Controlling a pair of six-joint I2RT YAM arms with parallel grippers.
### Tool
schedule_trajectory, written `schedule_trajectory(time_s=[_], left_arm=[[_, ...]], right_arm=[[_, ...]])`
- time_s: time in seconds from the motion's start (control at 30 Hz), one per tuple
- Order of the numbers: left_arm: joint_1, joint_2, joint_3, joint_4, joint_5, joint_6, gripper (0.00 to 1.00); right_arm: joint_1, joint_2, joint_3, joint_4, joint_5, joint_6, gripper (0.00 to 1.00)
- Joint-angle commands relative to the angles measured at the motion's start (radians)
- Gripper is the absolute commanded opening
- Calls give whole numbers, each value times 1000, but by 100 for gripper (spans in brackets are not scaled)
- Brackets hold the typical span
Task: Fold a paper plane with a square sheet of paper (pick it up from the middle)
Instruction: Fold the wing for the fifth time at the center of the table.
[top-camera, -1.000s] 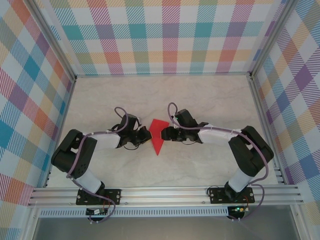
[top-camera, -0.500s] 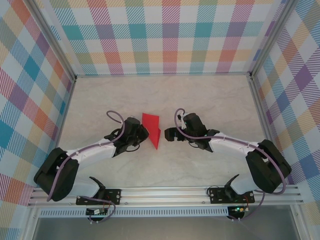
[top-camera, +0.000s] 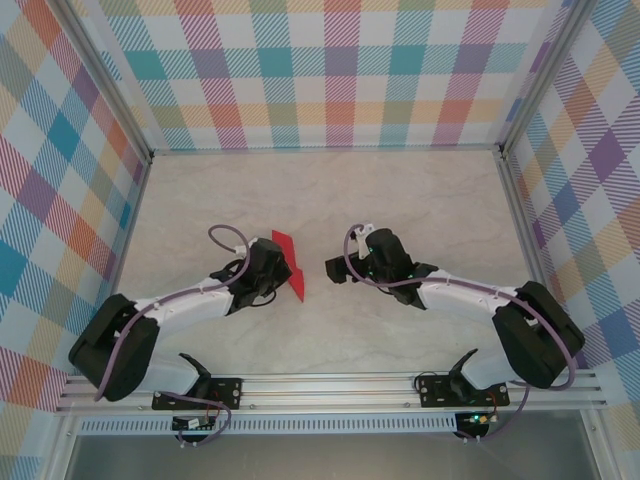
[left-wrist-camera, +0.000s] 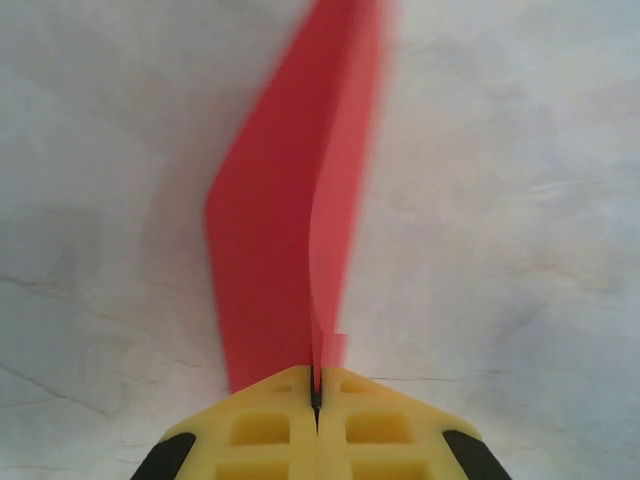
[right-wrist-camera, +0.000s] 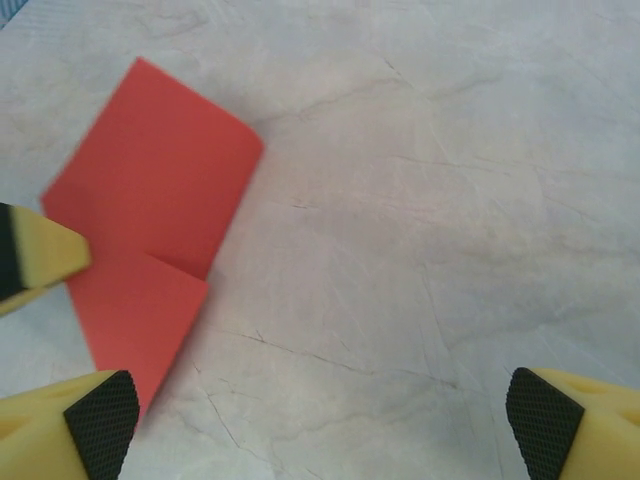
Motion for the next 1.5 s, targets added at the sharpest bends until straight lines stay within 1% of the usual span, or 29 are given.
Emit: schedule_trajectory(time_s=[0.0,0.17,0.27,0.33,0.4,0.6,0.83,0.93,1.1,1.17,1.27,1.37,1.47], left_arm=[[-11,47,36,-4,21,-27,2],[-11,48,36,-22,20,-39,1],[-11,27,28,-30,16,-41,1],[-11,14,28,-40,16,-37,2],[-11,-7,20,-39,16,-34,2],[-9,-39,48,-1,62,0,3],[-3,-2,88,123,141,9,4],[-2,16,67,203,164,-12,4],[4,37,18,279,167,-38,3],[6,33,-3,260,146,-54,3],[6,15,-46,215,103,-83,2],[6,0,-70,154,69,-105,2],[7,-5,-82,114,50,-123,2]], right_arm=[[37,57,-7,110,-38,-115,95],[99,147,-15,228,-50,-225,88],[104,184,-37,319,-92,-238,84],[108,199,-38,342,-114,-241,80],[109,200,-34,342,-111,-240,80],[110,150,-39,329,-50,-221,79],[109,55,-69,299,21,-203,79],[110,26,-83,293,30,-207,79],[110,16,-95,286,46,-211,77],[109,18,-96,282,43,-209,76],[109,31,-93,278,17,-216,72],[110,51,-85,272,-33,-232,67],[110,82,-85,302,-89,-253,62]])
